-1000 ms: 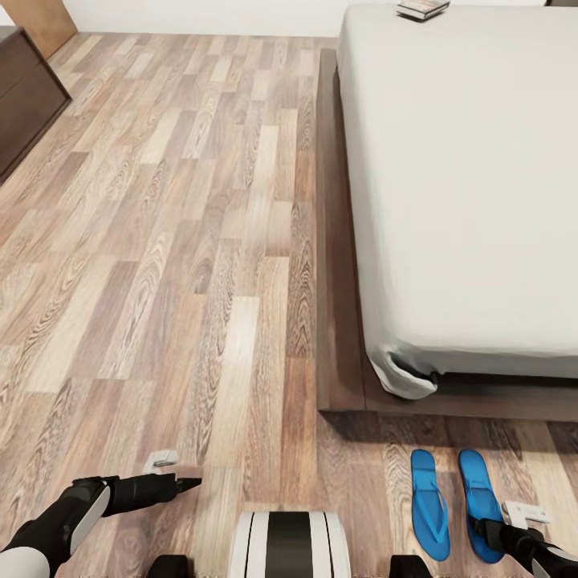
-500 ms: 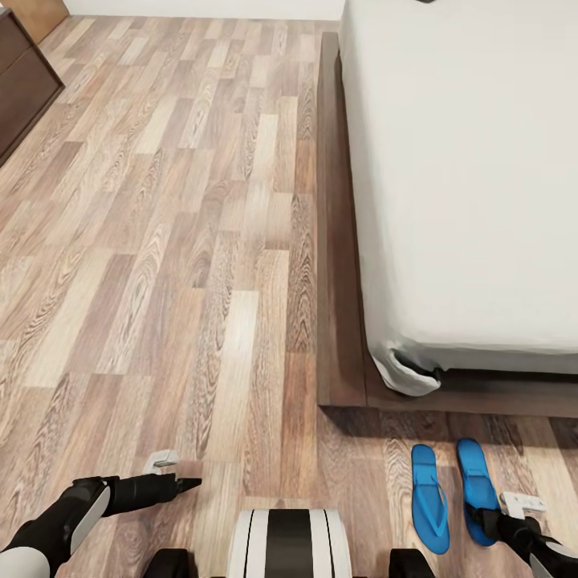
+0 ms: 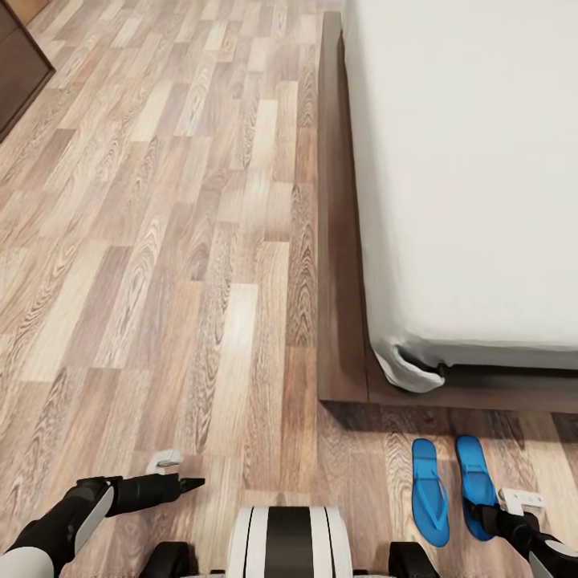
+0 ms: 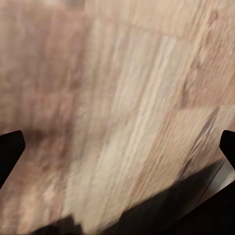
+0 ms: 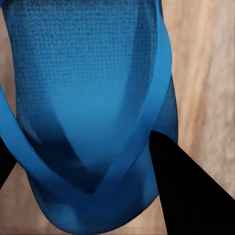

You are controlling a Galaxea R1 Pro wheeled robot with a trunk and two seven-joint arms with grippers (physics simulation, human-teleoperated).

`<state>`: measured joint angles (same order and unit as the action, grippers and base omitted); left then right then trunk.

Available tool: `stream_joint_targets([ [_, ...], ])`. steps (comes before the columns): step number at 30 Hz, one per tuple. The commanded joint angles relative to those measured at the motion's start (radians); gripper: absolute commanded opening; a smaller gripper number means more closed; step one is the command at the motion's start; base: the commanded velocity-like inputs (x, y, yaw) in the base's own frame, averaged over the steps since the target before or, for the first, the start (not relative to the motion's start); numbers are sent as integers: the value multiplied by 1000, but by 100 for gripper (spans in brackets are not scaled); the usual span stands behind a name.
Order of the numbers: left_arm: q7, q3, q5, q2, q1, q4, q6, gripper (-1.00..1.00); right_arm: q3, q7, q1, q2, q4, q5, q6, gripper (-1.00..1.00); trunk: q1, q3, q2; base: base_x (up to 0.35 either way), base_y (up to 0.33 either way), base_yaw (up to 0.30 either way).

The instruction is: In the bedroom, move the book from the bed onto either nightstand, and place the two sandals side by side next to the bed.

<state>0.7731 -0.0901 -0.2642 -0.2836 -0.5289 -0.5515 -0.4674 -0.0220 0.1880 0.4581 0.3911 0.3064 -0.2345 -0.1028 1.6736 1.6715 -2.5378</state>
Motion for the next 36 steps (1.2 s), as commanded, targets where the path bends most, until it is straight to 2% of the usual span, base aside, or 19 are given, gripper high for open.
stream_joint_targets([
  [1,-2,-5,-10,-1,0,-1,-8,100,-3,7,1,0,-1,-8,-2,-100,0,4,0,0,0,0],
  [7,-3,-5,-10,0,0,-1,-8,100,-3,7,1,0,-1,-8,-2,-100,3,28,-2,0,0,0],
  [15,-3,-4,-10,0,0,-1,-8,100,-3,6,1,0,-2,-8,-2,-100,3,28,-2,0,0,0],
  [19,-3,-4,-10,1,0,-1,-8,100,-3,7,1,0,-3,-8,-2,-100,5,43,-3,0,0,0],
  [36,-3,-3,-10,1,0,-1,-8,100,-3,7,0,0,-2,-8,-2,-100,5,43,-3,0,0,0],
])
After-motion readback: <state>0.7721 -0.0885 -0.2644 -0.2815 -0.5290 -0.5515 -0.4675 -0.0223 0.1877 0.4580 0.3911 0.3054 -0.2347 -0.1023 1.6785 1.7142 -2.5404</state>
